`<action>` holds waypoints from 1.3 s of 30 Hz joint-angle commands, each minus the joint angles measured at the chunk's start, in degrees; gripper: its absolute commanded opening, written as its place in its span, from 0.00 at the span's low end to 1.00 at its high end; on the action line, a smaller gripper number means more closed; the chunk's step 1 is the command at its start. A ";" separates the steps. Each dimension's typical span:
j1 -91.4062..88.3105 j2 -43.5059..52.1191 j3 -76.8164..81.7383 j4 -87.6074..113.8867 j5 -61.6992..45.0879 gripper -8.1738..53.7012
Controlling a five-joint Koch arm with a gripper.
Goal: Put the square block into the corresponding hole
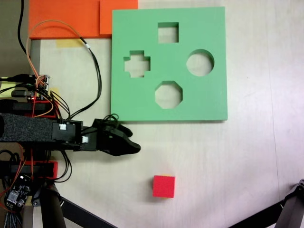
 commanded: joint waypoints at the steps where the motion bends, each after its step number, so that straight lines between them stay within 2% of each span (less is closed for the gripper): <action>1: -0.44 3.52 -10.90 14.77 11.25 0.59; 5: -0.44 2.90 -28.04 29.09 20.04 0.58; 9: 1.32 -0.18 -44.74 42.45 25.66 0.53; 14: 9.84 -17.93 -74.79 69.17 25.40 0.51; 15: 12.04 -21.18 -78.57 71.81 22.24 0.51; 19: 20.30 -26.02 -81.30 72.69 15.47 0.53; 22: 24.17 -28.74 -81.65 73.12 15.64 0.76; 25: 27.07 -32.17 -81.65 73.12 15.73 0.78; 27: 28.74 -34.45 -81.65 73.04 15.73 0.85; 30: 29.18 -36.91 -81.83 72.60 15.73 0.90; 37: 25.22 -43.07 -82.88 71.02 21.01 0.91; 39: 21.97 -45.26 -83.50 70.14 22.76 0.97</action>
